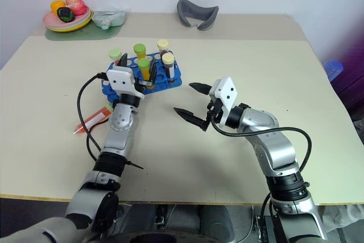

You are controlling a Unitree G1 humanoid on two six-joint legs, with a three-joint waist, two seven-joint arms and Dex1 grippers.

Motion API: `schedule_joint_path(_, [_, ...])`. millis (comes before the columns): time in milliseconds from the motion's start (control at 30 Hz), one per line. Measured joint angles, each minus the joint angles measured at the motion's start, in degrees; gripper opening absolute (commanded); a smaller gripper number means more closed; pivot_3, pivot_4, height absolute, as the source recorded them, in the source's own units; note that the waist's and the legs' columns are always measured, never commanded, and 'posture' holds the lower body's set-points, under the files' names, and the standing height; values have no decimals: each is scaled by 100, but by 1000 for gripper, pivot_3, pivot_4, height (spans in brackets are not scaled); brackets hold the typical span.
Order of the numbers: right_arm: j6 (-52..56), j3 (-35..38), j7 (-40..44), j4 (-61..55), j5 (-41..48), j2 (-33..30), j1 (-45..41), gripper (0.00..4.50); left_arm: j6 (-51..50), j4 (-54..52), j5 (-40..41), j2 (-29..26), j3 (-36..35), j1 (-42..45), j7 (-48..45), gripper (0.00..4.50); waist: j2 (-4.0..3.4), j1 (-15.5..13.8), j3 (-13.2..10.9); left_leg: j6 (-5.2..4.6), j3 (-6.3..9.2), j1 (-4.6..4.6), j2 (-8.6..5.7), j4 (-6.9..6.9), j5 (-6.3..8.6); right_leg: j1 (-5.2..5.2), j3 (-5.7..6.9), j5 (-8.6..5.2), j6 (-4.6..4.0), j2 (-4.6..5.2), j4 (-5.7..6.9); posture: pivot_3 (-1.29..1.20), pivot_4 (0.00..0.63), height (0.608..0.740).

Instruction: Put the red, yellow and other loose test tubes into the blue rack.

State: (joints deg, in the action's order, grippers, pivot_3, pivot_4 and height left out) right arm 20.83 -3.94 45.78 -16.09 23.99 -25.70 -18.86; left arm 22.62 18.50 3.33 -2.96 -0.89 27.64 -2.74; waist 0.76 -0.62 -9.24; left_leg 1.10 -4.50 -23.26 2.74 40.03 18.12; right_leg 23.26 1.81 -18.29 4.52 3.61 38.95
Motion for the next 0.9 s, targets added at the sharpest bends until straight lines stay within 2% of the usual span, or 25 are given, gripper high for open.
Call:
schedule_joint_path(100, [6,-1,11,-11,2,-11,0,4500,-567,-1003,299,-211,-34,-407,-276,4470,0,1,0,0,2,0,0,0,0,0,-1,0,0,2,0,0,150,735])
schedule_joint_path(200, [9,16,42,-25,4,-41,34,4500,-1332,-2346,811,-659,-140,-937,-585,4470,-1,19,0,0,4,0,4,-1,0,0,-5,0,0,3,1,0,150,735])
schedule_joint_path(300, [10,41,81,-26,6,-83,64,4500,-2268,-3474,1420,-1253,-509,-1302,-800,4470,-1,24,1,0,6,1,6,-1,0,-2,-8,0,-1,5,2,0,150,735])
schedule_joint_path(400, [6,46,147,-20,-1,-128,64,4500,-3687,-4225,2170,-2087,-1046,-1559,-890,4470,-2,23,1,0,8,2,4,-1,0,-5,-8,0,-1,5,1,0,150,735])
schedule_joint_path(533, [-48,26,378,85,-54,-272,69,4500,-5706,-4630,2896,-3265,-1688,-1666,-856,4470,1,11,0,-1,11,1,2,-1,1,-5,-7,-1,-1,3,0,0,150,735])
schedule_joint_path(633, [-124,-83,755,156,-112,-549,122,4500,-7658,-4870,3042,-4465,-1672,-1520,-731,4470,1,-6,-1,-4,12,3,-3,-3,2,-6,-7,-1,-1,3,-1,0,150,735])
schedule_joint_path(667, [-164,-146,871,174,-153,-673,143,4500,-8079,-4864,3122,-4606,-1664,-1418,-718,4470,1,-10,-2,-4,11,3,-3,-3,2,-7,-6,-1,-1,2,-2,0,150,735])
schedule_joint_path(800, [-303,-318,1335,261,-314,-993,256,4500,-10022,-4760,3790,-4356,-1929,-649,-679,4470,10,2,-5,-4,13,2,-1,-1,2,-6,-6,-2,0,-2,0,0,150,735])
schedule_joint_path(833, [-323,-343,1380,271,-330,-1022,262,4500,-10394,-4723,3839,-4465,-1846,-524,-703,4470,10,15,-5,-3,12,3,-1,-4,2,-4,-8,-2,-1,-4,0,0,150,735])
schedule_joint_path(900, [-370,-361,1445,279,-372,-1136,282,4500,-11092,-4528,3844,-5196,-1100,-163,-940,4470,13,45,-9,0,11,5,0,-10,0,1,-11,-3,-2,-8,2,0,150,735])
